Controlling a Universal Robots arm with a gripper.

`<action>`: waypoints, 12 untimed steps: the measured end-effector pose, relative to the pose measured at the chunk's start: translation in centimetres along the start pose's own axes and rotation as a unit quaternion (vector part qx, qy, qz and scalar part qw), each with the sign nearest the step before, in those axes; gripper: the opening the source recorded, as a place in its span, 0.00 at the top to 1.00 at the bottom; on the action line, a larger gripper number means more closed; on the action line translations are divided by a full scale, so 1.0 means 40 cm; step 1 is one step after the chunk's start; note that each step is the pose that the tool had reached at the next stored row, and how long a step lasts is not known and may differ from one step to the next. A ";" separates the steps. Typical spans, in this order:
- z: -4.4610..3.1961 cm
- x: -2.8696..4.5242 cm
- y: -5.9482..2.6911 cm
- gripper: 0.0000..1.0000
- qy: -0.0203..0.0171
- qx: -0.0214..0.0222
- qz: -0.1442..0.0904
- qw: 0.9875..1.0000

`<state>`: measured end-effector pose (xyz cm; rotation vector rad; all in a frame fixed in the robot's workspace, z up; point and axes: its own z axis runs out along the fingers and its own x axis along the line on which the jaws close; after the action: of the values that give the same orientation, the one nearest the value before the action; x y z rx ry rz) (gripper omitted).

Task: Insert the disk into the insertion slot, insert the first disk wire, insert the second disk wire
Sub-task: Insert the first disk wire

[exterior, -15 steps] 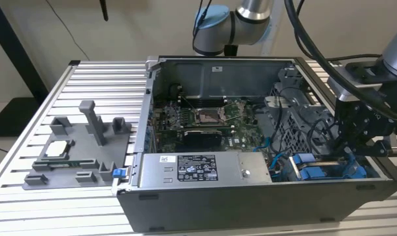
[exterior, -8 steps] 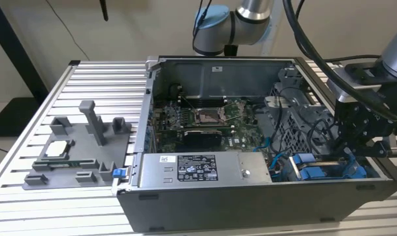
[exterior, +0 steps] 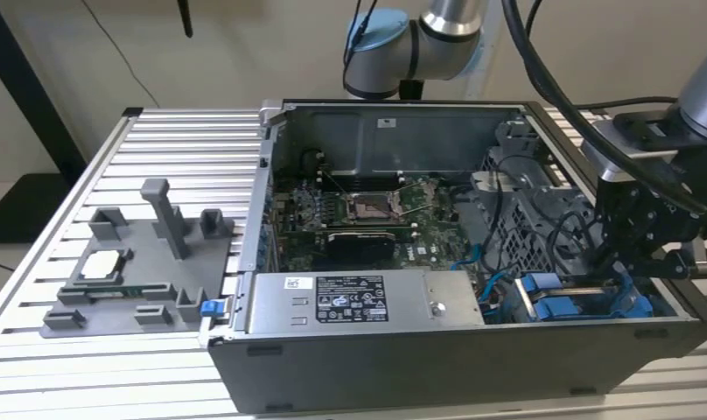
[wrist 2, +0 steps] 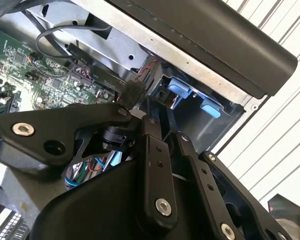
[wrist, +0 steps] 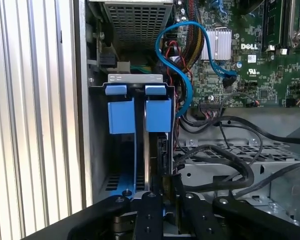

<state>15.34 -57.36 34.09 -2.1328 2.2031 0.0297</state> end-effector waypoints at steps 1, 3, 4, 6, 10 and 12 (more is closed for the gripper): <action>0.000 0.000 0.000 1.00 0.000 0.001 0.000 1.000; 0.001 -0.001 0.000 1.00 0.000 0.001 0.000 1.000; 0.001 -0.001 0.000 1.00 0.000 0.001 0.000 1.000; 0.002 -0.001 0.000 1.00 0.000 0.001 0.000 1.000; 0.006 -0.001 0.000 1.00 0.000 0.001 0.000 1.000; 0.010 0.000 0.000 1.00 0.000 0.001 0.000 1.000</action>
<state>15.34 -57.32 33.69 -2.1319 2.2020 0.0278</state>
